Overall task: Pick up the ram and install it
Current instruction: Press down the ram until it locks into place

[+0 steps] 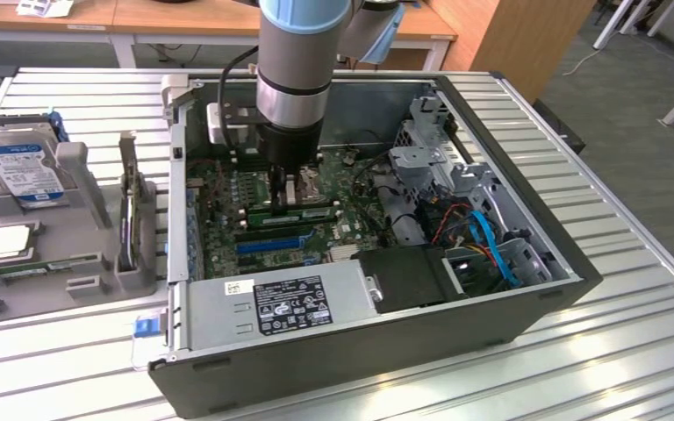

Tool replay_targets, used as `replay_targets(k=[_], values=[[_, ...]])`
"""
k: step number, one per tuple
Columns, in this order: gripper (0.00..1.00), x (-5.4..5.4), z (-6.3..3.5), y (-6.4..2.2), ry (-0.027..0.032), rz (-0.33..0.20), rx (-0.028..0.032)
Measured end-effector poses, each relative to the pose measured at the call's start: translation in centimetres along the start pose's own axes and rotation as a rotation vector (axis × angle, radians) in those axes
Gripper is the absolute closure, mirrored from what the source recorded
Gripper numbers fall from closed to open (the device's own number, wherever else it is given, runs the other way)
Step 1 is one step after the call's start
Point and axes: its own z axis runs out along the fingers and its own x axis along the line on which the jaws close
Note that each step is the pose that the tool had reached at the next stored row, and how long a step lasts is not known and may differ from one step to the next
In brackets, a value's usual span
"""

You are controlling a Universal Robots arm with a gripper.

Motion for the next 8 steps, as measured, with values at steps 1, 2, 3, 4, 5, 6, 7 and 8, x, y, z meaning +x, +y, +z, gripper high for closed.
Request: replay_targets(k=[1, 2, 3, 4, 5, 6, 7, 8], values=[[0.9, 0.0, 0.0, 0.0, -0.0001, 0.0, 0.0001], [0.9, 0.0, 0.01, 0.0, -0.0001, 0.0, 0.0001], [0.9, 0.0, 0.04, 0.0, 0.0, 0.0, 0.0], [0.9, 0.01, 0.08, 0.0, 0.0, 0.0, 0.0], [0.9, 0.01, 0.11, 0.0, -0.0002, 0.0, 0.0], [0.9, 0.01, 0.11, 0.0, -0.0001, 0.0, 0.0], [0.9, 0.01, 0.11, 0.0, -0.0001, 0.0, 0.0], [0.9, 0.01, 0.11, 0.0, 0.0, 0.0, 0.0001]])
